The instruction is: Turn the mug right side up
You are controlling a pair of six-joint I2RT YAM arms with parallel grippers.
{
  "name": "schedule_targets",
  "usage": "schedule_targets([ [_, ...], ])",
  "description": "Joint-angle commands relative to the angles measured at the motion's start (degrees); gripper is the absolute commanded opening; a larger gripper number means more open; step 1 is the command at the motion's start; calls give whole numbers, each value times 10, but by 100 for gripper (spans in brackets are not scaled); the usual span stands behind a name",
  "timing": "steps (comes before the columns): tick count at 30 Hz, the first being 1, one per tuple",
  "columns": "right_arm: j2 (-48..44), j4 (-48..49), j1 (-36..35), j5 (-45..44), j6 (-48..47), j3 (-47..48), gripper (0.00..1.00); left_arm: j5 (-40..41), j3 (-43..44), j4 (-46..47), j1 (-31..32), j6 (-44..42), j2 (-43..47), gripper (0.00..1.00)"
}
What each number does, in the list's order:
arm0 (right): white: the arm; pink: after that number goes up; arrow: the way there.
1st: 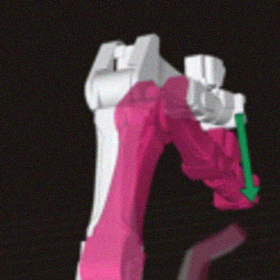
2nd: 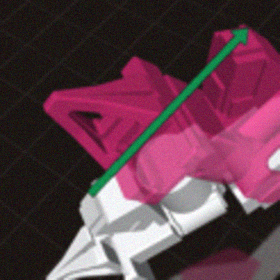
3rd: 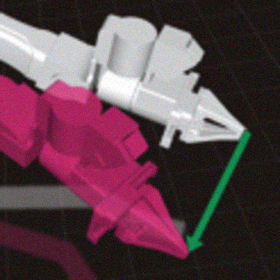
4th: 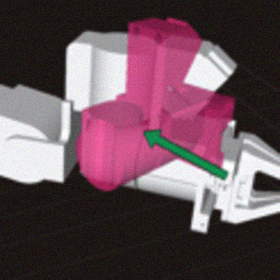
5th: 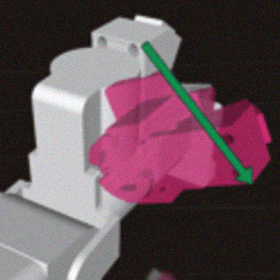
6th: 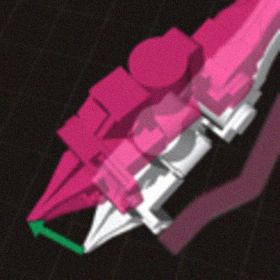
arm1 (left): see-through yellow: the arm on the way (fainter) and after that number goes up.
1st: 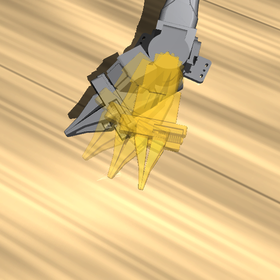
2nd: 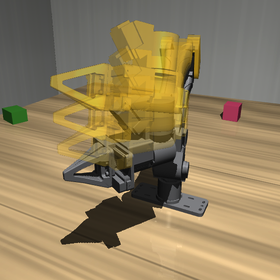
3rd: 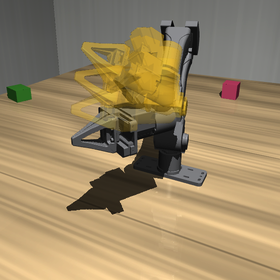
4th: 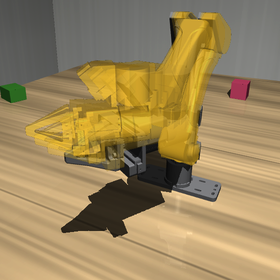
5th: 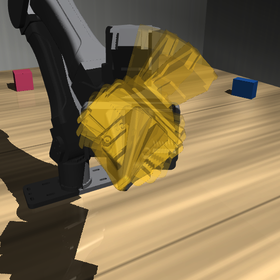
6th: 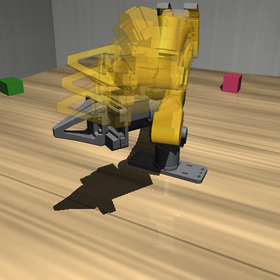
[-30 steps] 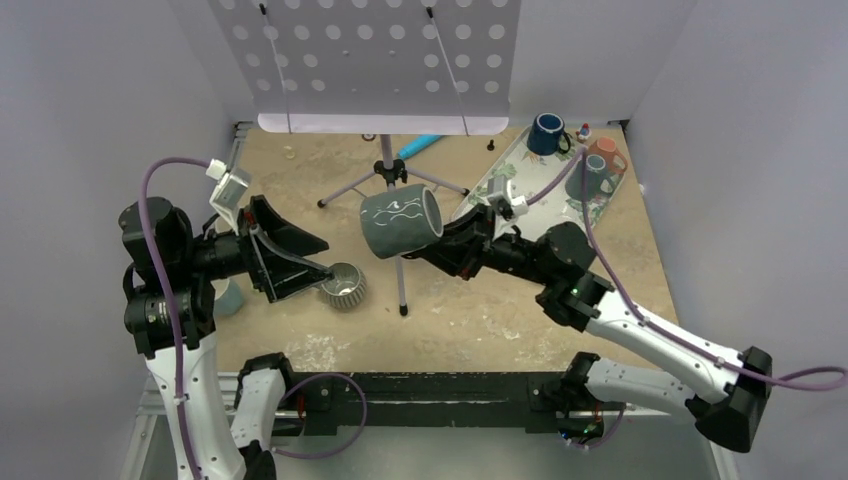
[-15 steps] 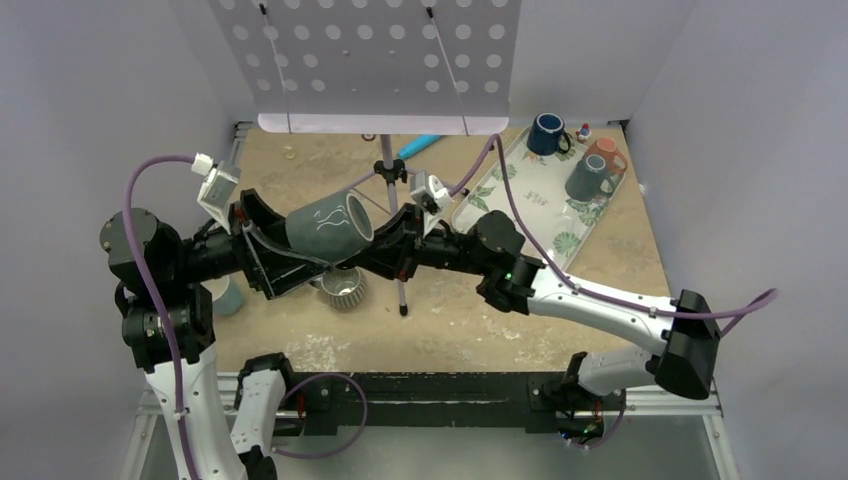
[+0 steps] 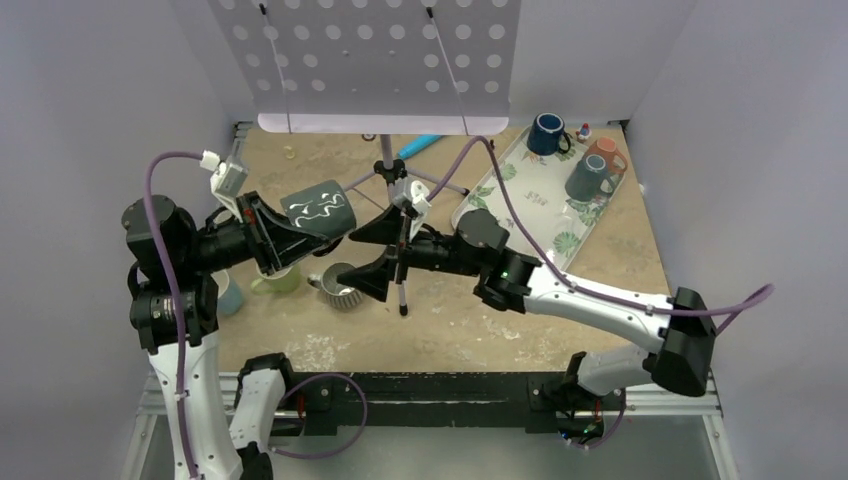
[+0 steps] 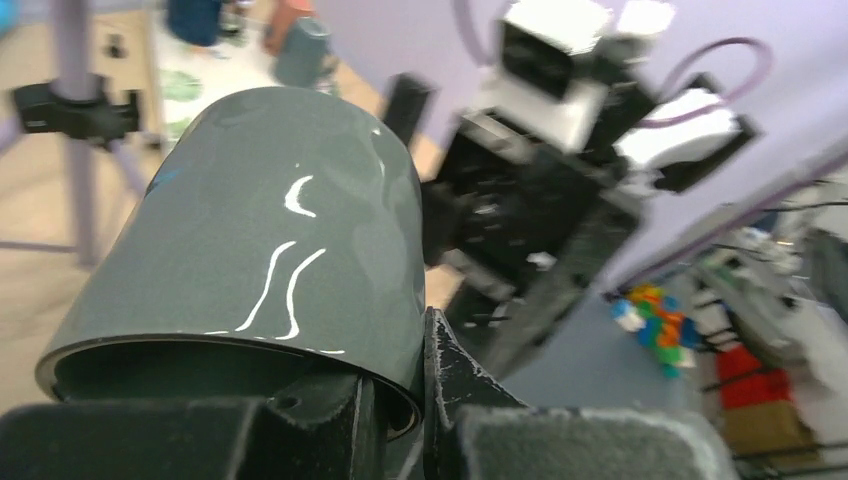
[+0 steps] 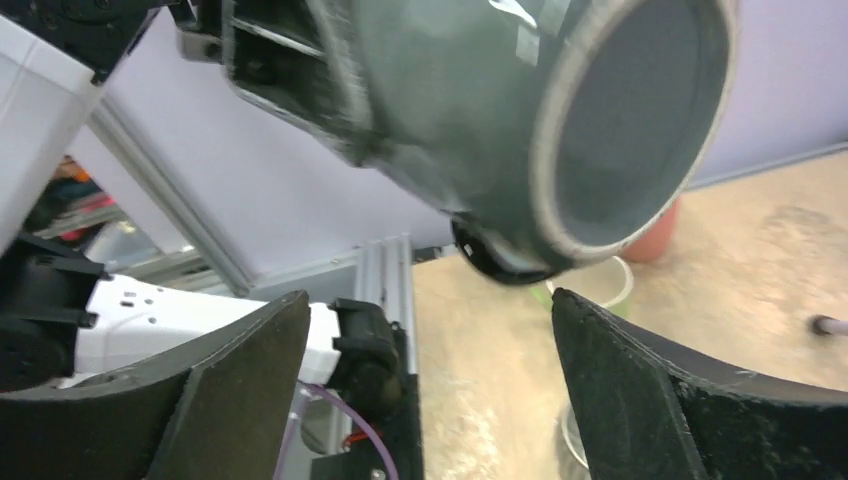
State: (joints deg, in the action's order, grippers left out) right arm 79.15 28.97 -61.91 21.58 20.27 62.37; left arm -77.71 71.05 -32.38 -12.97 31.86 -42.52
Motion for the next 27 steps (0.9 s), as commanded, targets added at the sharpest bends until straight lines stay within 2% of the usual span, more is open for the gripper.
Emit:
schedule_targets([
  [1,-113,-144,-1,-109,-110,-14,98,167,48,-214,30,-359,-5,0],
  [4,-188,-248,7,-244,-137,-43,99,213,61,-362,92,-513,-17,0],
  [6,-217,-313,34,-299,-130,-55,99,282,58,-435,169,-583,-36,0],
  [7,-227,-347,58,-308,-124,-59,99,332,47,-451,239,-597,-45,0],
  [9,-241,-376,113,-309,-111,-70,98,450,2,-457,352,-604,-61,0],
  [11,-257,-379,148,-320,-109,-89,98,532,-45,-456,445,-606,-79,0],
  [17,-281,-386,226,-349,-119,-124,99,642,-145,-414,611,-626,-146,0],
  [20,-272,-392,285,-358,-117,-138,99,682,-173,-365,644,-642,-185,0],
  [27,-258,-366,440,-331,-125,-169,99,738,-218,-273,657,-687,-283,0],
])
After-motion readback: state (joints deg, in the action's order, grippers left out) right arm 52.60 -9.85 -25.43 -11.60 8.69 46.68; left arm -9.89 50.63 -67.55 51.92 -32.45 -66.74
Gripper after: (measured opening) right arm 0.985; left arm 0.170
